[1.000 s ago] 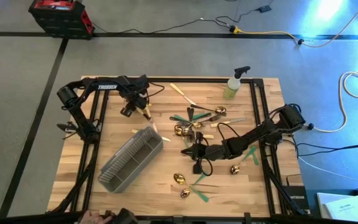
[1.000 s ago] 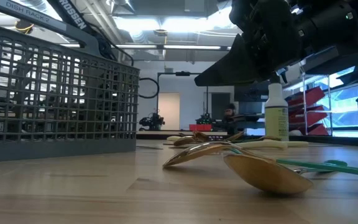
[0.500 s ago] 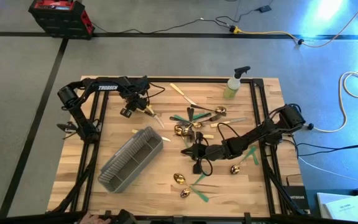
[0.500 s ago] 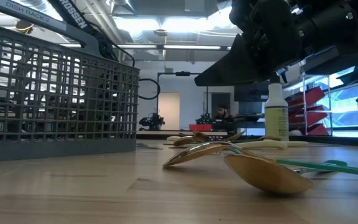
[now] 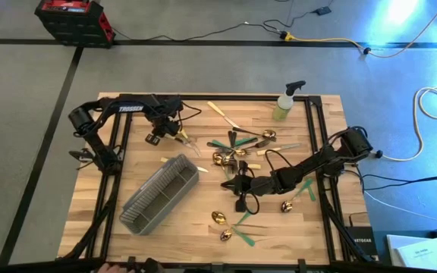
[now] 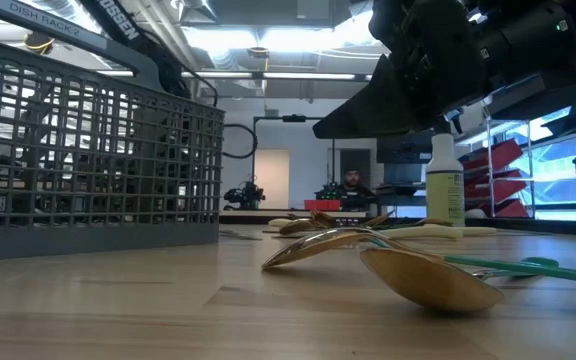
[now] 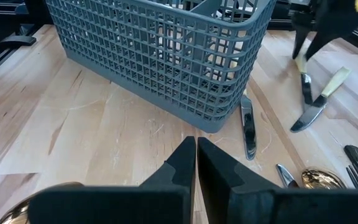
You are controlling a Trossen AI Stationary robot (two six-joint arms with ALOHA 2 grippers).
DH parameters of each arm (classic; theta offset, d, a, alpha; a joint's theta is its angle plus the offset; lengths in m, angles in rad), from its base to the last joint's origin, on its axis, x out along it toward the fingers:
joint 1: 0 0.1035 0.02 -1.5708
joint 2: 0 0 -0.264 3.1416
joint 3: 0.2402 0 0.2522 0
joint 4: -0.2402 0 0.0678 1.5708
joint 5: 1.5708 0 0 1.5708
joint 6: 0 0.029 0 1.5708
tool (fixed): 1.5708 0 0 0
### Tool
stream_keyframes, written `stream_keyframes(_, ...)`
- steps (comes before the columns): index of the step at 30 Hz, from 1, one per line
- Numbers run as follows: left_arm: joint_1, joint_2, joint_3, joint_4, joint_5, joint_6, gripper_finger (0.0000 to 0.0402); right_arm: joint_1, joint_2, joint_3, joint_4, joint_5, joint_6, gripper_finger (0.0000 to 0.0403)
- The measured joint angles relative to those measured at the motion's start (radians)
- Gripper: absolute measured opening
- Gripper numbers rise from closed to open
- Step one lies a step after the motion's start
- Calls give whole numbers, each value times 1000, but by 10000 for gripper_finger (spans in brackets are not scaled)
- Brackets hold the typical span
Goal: Sort silverware
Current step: Put the table knife into the silverware tray
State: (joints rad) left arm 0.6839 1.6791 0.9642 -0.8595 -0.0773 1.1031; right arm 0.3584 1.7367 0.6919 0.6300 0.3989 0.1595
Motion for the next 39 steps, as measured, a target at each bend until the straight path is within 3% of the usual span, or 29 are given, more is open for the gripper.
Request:
stream_keyframes(6, -21, 0, 0, -68, 2, -7, 56, 1, 0, 0, 1, 0, 1, 0)
stream_keyframes(39, -98, -71, 24, -100, -50, -157, 56, 1, 0, 0, 5, 0, 0, 0)
